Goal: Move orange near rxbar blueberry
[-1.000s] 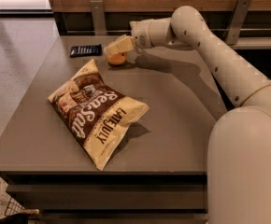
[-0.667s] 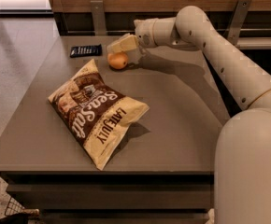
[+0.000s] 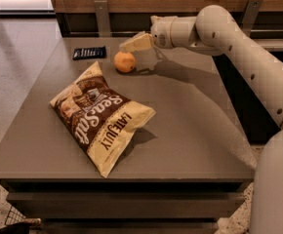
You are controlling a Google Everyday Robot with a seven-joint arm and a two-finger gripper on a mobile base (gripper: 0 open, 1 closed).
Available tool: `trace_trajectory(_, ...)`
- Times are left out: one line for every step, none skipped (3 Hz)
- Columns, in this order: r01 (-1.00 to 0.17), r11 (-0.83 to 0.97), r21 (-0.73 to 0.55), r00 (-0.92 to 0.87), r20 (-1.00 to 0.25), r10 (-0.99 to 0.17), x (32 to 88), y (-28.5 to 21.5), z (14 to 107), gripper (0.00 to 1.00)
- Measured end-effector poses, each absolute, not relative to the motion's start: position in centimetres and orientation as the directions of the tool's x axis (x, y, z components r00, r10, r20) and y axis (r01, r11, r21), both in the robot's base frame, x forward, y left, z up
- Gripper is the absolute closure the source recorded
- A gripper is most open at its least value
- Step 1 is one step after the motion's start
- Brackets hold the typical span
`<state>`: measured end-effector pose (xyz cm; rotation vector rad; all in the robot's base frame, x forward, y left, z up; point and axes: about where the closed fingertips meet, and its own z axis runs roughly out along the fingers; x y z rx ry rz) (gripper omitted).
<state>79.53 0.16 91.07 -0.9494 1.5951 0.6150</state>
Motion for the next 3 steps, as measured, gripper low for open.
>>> trace_trajectory(-0.792,0.596,-0.135,-0.016,-0.97,-0.242,77.3,-2.7,93.4,0.0)
trace_trajectory(-0.765,0.624,-0.159,0.007,-0.971,-0.239,75.8,-4.3,94.9,0.0)
trace_trajectory(-0.737,0.648,-0.192,0.034,-0.968,-0.249,74.4,-5.5,96.7,0.0)
